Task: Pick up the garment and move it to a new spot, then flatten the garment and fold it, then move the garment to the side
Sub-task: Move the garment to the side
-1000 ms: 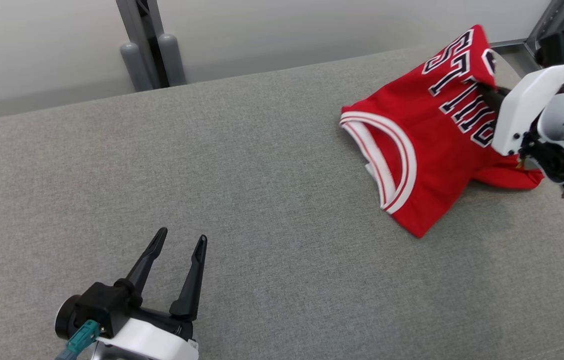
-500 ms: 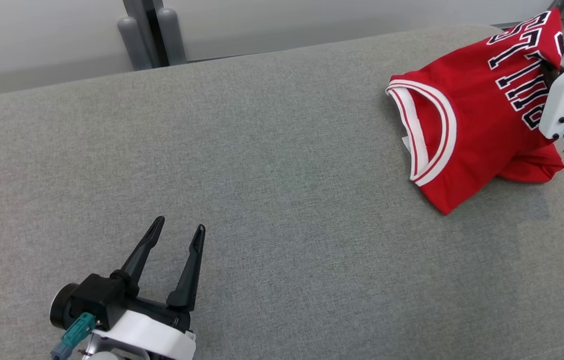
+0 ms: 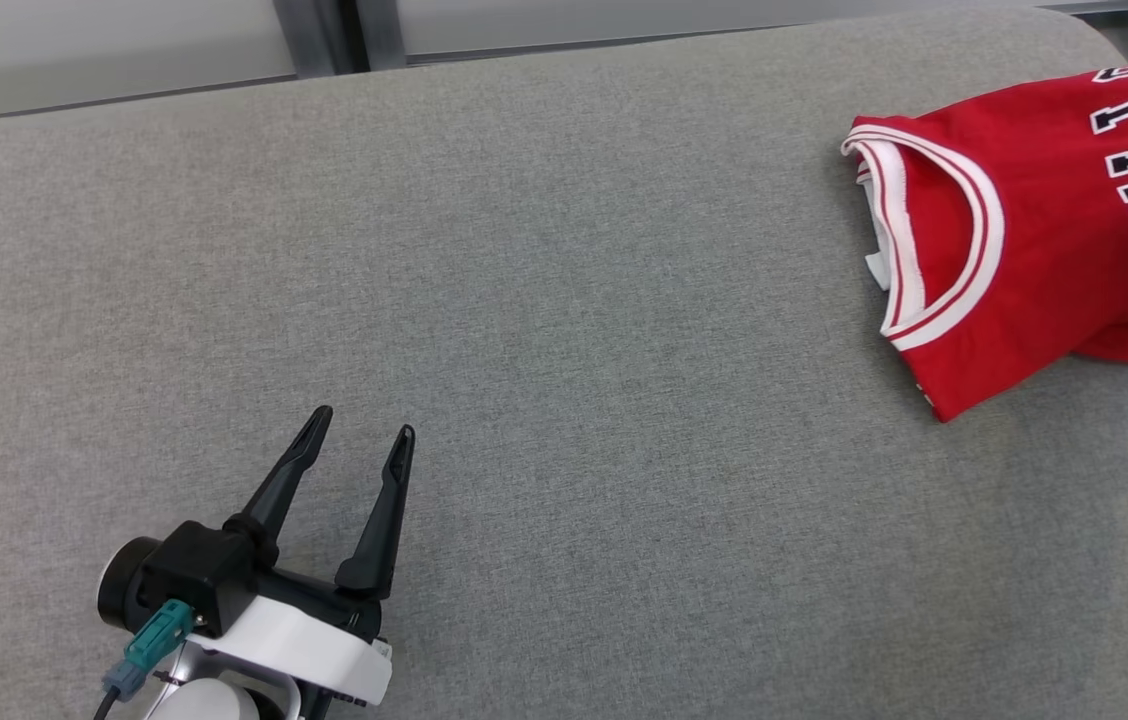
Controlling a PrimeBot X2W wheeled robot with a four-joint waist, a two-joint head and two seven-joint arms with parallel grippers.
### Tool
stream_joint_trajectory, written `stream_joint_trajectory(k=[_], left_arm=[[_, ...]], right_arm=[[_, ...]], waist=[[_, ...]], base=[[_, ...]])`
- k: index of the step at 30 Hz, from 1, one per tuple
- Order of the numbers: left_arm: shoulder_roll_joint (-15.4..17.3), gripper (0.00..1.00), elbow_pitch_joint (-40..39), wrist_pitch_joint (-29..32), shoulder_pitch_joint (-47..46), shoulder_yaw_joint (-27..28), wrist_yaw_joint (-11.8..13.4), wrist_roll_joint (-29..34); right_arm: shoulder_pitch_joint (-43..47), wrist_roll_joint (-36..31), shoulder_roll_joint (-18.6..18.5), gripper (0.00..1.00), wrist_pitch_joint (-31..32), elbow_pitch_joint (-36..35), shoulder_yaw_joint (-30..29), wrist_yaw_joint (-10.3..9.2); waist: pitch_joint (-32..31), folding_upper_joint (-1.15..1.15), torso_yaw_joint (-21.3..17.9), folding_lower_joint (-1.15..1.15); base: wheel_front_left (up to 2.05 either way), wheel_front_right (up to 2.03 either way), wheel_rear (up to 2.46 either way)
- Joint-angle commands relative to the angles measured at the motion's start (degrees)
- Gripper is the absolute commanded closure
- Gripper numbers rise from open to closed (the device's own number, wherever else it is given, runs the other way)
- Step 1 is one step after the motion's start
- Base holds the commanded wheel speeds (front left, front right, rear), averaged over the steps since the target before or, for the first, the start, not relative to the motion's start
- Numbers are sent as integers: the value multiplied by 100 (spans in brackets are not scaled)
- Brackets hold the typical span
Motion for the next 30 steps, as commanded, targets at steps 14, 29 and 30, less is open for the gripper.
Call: stream_joint_trajectory(k=[14,29,30], left_arm=[[70,0,-28,40,-187,-38,-11,48],[148,0,-56,93,-162,-61,53,18],[153,0,-58,93,-167,-64,46,18]], right_arm=[[415,-1671,-293,85,234,12,-1685,-2],[612,-3538,86,0,296,11,-3581,-2],[618,-3697,107,0,315,9,-3706,-1]], waist=[[222,0,271,0],[247,0,262,0],[244,0,258,0]], base=[[0,0,0],[0,0,0],[0,0,0]])
